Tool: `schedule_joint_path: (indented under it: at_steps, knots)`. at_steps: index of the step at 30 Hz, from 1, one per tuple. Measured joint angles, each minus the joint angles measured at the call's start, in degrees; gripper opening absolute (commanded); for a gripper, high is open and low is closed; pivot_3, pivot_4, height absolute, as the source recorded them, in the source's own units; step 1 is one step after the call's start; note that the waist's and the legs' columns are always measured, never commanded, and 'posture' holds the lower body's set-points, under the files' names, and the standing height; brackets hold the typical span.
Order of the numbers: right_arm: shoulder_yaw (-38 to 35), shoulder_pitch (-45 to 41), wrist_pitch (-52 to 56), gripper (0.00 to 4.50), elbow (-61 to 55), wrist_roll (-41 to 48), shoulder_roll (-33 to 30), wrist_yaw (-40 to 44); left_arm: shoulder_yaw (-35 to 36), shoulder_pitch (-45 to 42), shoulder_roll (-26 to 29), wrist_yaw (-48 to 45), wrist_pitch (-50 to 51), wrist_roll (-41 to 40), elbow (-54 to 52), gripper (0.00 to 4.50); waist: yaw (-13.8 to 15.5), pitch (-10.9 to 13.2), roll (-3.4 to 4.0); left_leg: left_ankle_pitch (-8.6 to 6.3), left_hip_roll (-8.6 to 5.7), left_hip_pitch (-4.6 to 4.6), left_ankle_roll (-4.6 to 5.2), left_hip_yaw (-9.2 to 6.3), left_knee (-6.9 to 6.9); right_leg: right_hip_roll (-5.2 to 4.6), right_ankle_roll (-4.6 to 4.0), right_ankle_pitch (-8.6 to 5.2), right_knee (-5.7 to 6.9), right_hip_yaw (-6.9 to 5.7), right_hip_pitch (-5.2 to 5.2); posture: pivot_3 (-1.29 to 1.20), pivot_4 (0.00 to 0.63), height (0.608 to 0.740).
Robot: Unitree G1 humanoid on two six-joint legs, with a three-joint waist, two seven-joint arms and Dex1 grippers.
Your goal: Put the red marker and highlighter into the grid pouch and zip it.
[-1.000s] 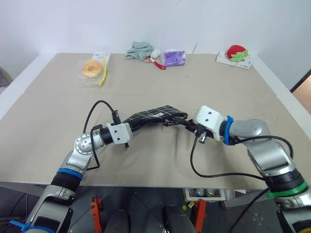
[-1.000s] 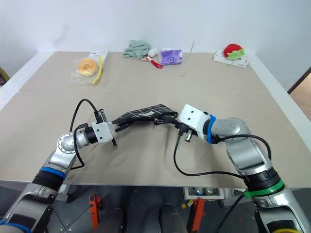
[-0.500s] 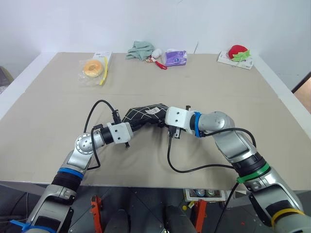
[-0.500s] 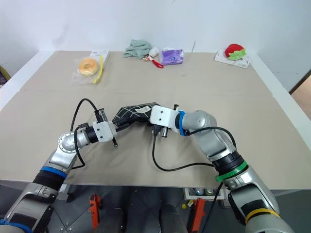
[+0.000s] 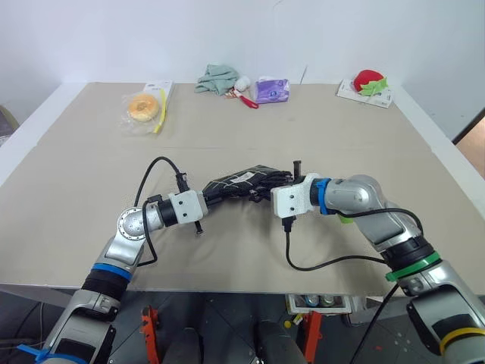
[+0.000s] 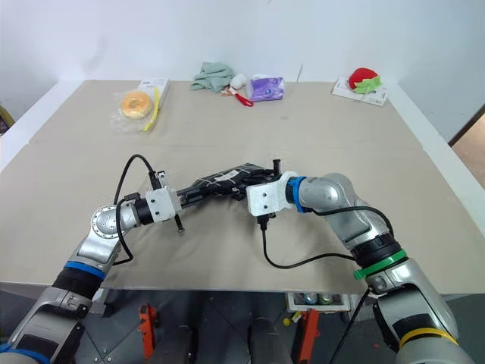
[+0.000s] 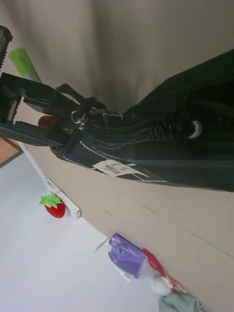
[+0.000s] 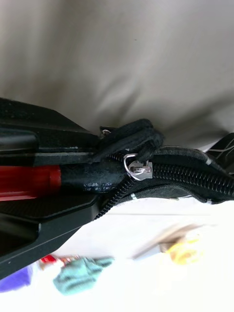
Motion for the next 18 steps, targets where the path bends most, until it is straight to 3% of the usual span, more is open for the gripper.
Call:
schedule_joint_path:
  at_steps: [9, 17, 18]
  knots:
    - [-1.7, -0.1, -6.1, 0.52, 2.4, 0.3, -0.1, 1.8, 0.1, 0.6, 0.0, -5.1, 6.5, -5.8, -3.2, 0.00, 0.0, 0.0, 0.00, 0.00, 0.00, 0.01, 0.00, 0.00, 0.00, 0.00, -0.01, 0.00, 0.01, 0.01, 0.01, 0.00, 0.150, 0.739]
    - [-2.4, -0.2, -0.6, 4.42, 0.6, 7.4, -0.5, 10.3, 1.1, 0.9, -1.4, -5.3, 13.7, -8.9, -6.2, 0.00, 0.0, 0.0, 0.01, 0.00, 0.00, 0.02, 0.00, -0.01, 0.03, 0.00, -0.02, 0.01, 0.01, 0.01, 0.03, 0.00, 0.150, 0.739]
    - [-2.8, -0.1, 0.3, 4.47, -0.3, 8.3, -0.6, 10.8, 1.4, 0.9, -1.6, -5.2, 14.6, -9.6, -6.6, 0.00, 0.0, 0.0, 0.01, 0.00, 0.00, 0.02, 0.00, -0.01, 0.03, 0.00, -0.02, 0.01, 0.01, 0.01, 0.04, 0.00, 0.150, 0.739]
